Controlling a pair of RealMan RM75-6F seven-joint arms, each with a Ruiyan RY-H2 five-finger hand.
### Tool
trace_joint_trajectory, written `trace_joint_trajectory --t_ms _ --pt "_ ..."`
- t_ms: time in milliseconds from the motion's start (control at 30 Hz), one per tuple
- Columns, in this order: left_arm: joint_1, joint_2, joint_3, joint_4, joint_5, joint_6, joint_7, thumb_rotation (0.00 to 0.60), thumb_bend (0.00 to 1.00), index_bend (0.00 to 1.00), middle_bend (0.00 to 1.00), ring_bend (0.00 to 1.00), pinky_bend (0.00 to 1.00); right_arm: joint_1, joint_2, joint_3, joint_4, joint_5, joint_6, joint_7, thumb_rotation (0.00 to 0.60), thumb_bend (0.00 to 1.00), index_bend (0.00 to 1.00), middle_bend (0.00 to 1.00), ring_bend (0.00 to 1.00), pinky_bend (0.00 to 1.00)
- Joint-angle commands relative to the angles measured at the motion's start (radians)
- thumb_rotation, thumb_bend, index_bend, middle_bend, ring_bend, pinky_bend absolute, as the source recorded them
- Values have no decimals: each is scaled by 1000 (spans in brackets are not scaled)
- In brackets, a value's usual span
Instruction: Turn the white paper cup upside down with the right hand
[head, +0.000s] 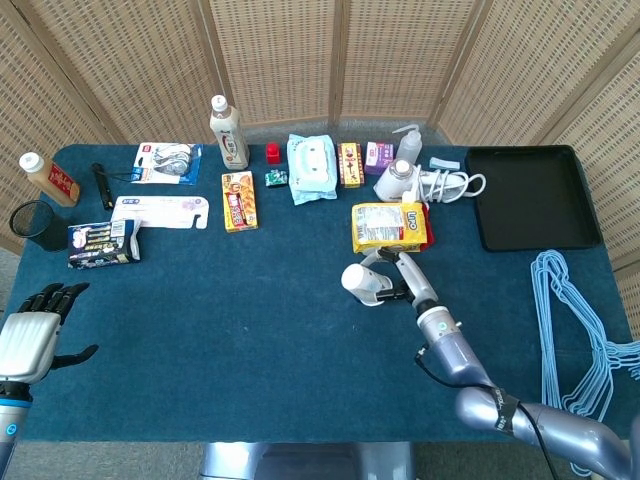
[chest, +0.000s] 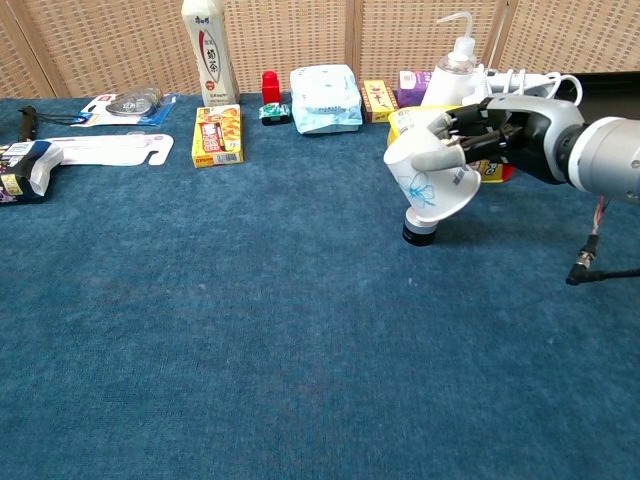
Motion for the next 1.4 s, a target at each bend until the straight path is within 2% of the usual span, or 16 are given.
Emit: trace_joint_trajectory --t_ms 33,467,833,1400 --pt "1 1 0 -1 1 1 0 426 141 143 253 153 225 4 -19 1 13 2 10 -3 543 210 472 241 232 26" --pt "0 5 1 -5 13 5 -3 429 141 143 253 153 224 2 -101 0 82 2 36 1 547 207 463 240 232 18" --pt "-3 1 1 -12 16 1 4 425 141 143 253 153 223 -12 -86 37 36 -29 55 32 546 204 456 240 232 17" --pt "0 8 4 -5 18 1 -12 432 141 143 253 153 222 19 -176 44 89 8 64 -3 541 203 451 240 231 15"
